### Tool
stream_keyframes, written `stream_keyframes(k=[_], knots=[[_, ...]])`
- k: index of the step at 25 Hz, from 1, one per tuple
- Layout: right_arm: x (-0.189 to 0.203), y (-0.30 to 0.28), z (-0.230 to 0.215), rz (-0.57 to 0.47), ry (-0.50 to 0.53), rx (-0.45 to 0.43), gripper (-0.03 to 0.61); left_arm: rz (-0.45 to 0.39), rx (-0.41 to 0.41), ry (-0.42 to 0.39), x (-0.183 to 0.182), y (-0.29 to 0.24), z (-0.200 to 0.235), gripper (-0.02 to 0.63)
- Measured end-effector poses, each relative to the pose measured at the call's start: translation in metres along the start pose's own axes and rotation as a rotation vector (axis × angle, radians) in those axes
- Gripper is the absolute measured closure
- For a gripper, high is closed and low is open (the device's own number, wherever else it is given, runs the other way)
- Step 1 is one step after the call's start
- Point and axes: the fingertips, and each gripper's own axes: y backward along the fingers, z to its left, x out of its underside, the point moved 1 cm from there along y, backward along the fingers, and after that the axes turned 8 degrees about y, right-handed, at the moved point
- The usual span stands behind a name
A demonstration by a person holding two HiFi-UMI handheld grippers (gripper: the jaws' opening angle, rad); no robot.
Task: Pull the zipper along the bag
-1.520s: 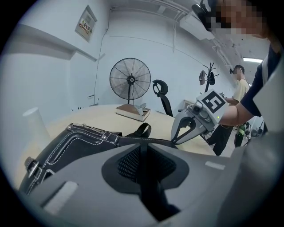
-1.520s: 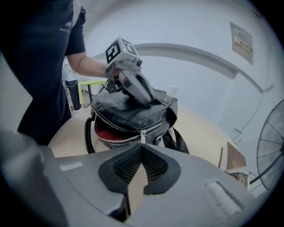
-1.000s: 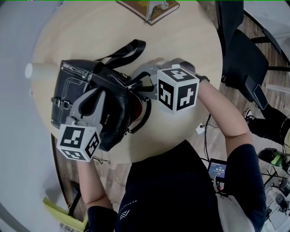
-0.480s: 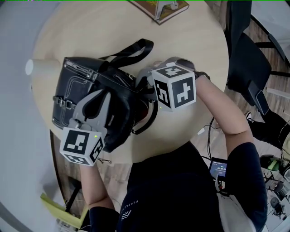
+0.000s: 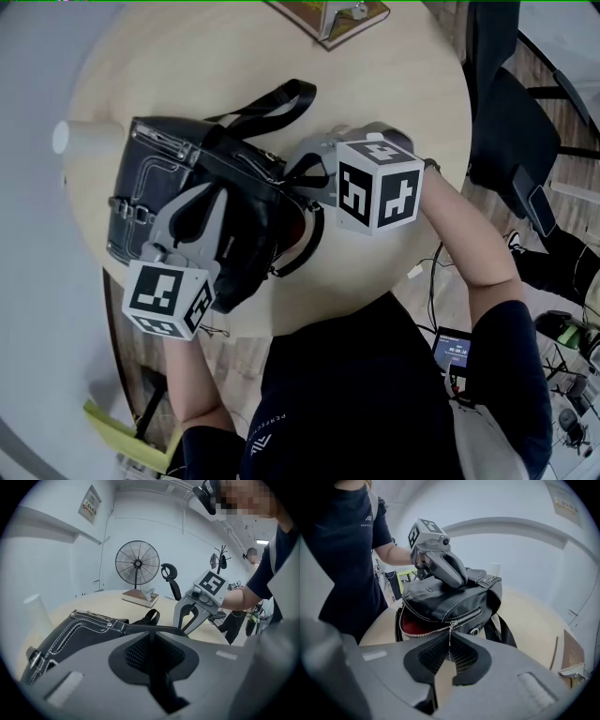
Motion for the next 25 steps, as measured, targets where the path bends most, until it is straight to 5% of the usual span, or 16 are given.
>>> stream_keyframes(k=[6, 25], knots=[[-0.002, 0.006, -0.002, 0.022, 0.016, 0.083, 0.565, 0.008, -0.004, -0.006, 0.000, -0.001, 0.000, 0.555], [-0.011, 0.024, 0.010, 0.104, 0.093, 0.104, 0.565, 0.020, -0.035, 0.041, -0.001, -0.010, 0.005, 0.524]])
